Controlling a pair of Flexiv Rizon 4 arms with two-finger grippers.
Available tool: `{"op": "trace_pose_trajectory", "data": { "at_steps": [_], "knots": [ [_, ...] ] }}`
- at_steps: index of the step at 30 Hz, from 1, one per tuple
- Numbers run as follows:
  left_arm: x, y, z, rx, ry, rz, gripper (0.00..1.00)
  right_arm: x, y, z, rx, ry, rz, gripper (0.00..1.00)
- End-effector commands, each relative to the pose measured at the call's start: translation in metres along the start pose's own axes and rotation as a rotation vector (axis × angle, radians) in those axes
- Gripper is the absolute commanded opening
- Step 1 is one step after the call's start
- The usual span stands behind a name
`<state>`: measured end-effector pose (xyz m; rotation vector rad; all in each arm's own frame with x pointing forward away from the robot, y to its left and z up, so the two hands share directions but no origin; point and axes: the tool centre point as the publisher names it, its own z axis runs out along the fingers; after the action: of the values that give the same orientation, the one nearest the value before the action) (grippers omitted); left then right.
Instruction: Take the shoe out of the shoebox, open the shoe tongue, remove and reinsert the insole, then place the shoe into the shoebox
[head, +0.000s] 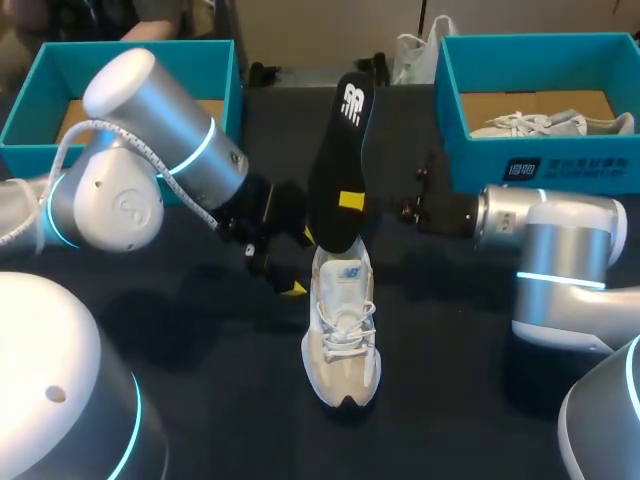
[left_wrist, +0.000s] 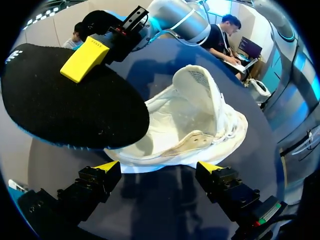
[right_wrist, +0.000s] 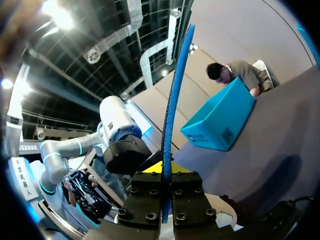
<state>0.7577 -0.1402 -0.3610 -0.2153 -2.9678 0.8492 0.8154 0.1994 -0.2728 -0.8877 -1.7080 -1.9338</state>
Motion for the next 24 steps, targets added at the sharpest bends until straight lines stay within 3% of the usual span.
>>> {"op": "trace_pose_trajectory", "data": {
  "at_steps": [1, 8, 24],
  "knots": [
    [-0.002, -0.001, 0.000, -0.007, 0.010, 0.009, 1.00, 0.002, -0.001, 0.001, -0.010, -0.004, -0.012, 0.00],
    [-0.001, -0.001, 0.000, 0.009, 0.038, 0.024, 1.00, 0.003, -0.001, -0.002, -0.056, -0.018, -0.039, 0.00],
    [-0.001, -0.001, 0.000, 0.009, 0.038, 0.024, 1.00, -0.002, -0.011, -0.005, -0.070, 0.000, -0.036, 0.00]
  ]
}}
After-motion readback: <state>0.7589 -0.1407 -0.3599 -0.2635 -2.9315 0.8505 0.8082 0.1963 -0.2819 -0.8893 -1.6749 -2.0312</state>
